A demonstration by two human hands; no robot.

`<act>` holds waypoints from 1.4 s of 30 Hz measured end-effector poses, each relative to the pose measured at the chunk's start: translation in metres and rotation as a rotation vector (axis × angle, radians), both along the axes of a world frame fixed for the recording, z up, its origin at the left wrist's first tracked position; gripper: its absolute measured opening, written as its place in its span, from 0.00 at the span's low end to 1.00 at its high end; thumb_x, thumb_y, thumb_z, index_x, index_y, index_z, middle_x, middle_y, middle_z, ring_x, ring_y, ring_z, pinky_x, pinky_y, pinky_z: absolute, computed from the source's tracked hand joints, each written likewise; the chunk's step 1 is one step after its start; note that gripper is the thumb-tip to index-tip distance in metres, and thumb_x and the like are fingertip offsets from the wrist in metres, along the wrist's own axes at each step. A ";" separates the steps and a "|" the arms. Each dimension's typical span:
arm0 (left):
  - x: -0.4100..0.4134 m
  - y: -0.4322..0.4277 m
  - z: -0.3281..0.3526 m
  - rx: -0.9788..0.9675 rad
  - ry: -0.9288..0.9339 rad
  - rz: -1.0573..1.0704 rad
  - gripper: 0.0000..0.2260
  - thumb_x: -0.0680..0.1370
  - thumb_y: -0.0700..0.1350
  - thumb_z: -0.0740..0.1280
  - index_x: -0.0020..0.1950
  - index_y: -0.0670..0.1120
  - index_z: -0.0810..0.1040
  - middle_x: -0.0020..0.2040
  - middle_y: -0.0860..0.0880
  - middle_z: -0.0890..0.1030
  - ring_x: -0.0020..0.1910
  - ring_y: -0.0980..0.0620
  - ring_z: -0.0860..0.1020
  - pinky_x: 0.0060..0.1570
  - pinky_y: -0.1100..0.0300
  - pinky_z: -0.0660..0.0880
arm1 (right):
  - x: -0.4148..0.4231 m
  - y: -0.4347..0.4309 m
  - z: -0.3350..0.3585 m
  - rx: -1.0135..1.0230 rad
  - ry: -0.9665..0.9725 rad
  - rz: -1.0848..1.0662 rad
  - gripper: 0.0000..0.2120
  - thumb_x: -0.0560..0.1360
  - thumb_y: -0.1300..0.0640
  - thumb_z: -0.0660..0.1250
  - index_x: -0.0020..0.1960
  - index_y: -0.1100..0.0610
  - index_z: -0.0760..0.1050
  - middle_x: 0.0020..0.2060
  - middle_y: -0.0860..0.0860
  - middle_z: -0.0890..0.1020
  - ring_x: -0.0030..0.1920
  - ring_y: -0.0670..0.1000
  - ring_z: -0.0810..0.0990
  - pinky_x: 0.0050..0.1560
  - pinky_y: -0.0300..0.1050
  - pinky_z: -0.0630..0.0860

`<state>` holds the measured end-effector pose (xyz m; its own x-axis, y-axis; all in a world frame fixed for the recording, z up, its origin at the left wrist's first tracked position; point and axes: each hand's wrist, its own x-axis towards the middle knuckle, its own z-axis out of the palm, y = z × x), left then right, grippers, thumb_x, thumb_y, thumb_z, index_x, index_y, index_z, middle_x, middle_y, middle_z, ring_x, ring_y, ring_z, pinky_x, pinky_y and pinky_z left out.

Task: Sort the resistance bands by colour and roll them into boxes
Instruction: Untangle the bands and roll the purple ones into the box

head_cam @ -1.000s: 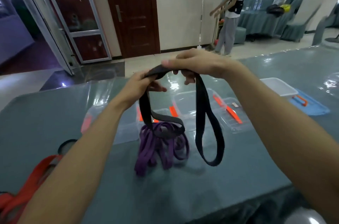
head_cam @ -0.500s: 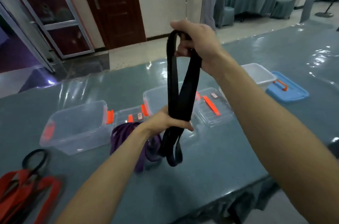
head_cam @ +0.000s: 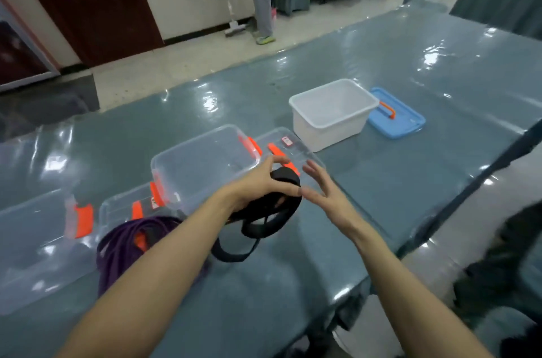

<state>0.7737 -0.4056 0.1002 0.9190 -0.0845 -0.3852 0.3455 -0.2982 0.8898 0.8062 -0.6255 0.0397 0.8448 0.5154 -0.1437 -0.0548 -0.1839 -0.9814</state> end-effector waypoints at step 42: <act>-0.051 0.017 -0.076 1.320 -0.344 0.358 0.08 0.80 0.45 0.67 0.57 0.46 0.83 0.49 0.47 0.82 0.46 0.42 0.82 0.48 0.46 0.79 | 0.078 0.048 -0.069 -0.742 -0.878 0.510 0.14 0.83 0.50 0.64 0.61 0.59 0.78 0.60 0.54 0.80 0.56 0.60 0.81 0.57 0.56 0.77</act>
<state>0.7229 -0.3881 0.0240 0.8764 0.4124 0.2488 0.4050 -0.9106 0.0826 0.8847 -0.5775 -0.0291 0.5311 0.8468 -0.0298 0.8028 -0.5142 -0.3018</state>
